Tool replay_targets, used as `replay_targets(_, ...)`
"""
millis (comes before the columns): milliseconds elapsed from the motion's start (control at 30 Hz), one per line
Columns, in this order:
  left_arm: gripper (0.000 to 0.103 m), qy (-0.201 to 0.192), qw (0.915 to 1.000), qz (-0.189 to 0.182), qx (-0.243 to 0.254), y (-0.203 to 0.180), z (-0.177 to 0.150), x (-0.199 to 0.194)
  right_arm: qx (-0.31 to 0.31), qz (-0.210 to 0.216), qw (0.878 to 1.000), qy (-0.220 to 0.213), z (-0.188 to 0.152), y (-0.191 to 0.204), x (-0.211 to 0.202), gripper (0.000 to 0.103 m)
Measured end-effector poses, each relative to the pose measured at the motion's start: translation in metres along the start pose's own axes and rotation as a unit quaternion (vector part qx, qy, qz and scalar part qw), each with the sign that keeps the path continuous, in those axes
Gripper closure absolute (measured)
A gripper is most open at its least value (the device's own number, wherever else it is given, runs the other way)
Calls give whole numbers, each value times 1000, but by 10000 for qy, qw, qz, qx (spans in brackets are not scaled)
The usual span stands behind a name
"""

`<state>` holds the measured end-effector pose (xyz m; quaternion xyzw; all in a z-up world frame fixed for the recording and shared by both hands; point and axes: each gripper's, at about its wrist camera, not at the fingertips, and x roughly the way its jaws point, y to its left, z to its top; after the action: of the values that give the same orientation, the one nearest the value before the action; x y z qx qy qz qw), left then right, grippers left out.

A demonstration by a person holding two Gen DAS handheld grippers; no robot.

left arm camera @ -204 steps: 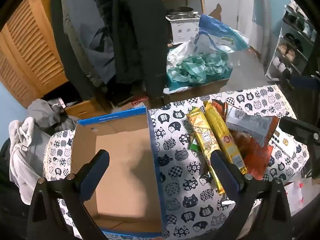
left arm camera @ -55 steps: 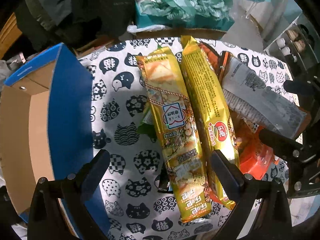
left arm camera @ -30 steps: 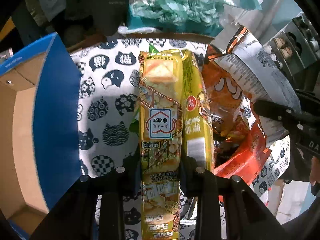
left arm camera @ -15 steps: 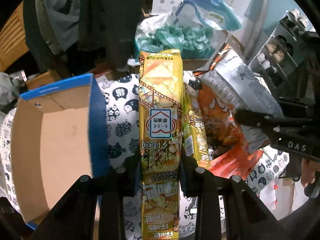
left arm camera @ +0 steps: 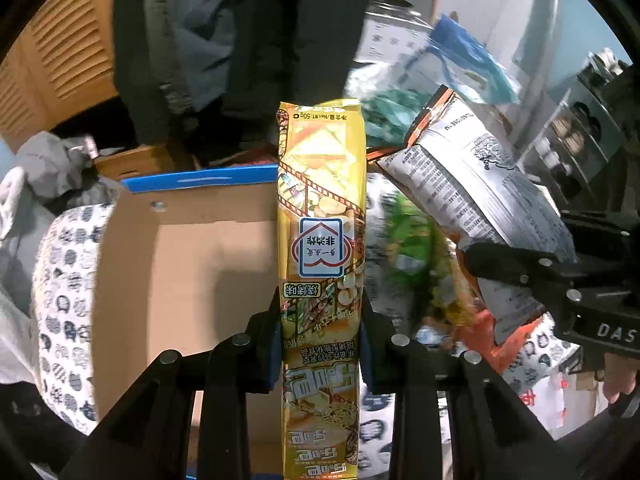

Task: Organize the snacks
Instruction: 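Carry both packs over the cardboard box and release them inside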

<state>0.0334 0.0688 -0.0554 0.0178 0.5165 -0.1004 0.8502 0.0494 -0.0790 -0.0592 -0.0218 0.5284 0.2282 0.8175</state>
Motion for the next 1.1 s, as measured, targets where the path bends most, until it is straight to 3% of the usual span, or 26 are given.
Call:
replay_targets(200, 72, -54, 9993, 277, -244, 49, -10, 4, -119, 155, 9998, -5, 14, 36, 20, 69)
replay_targets(567, 72, 324, 9930, 696, -903, 125, -29, 36, -83, 215, 9993, 284, 40, 103, 92, 69)
replay_targets(767, 72, 620, 9904, 725, -1003, 134, -41, 58, -85, 36, 9981, 613, 41, 126, 139, 69)
replay_targets(1100, 72, 1240, 9823, 815, -1140, 148, -59, 96, 159, -105, 9948, 998, 27, 126, 184, 69)
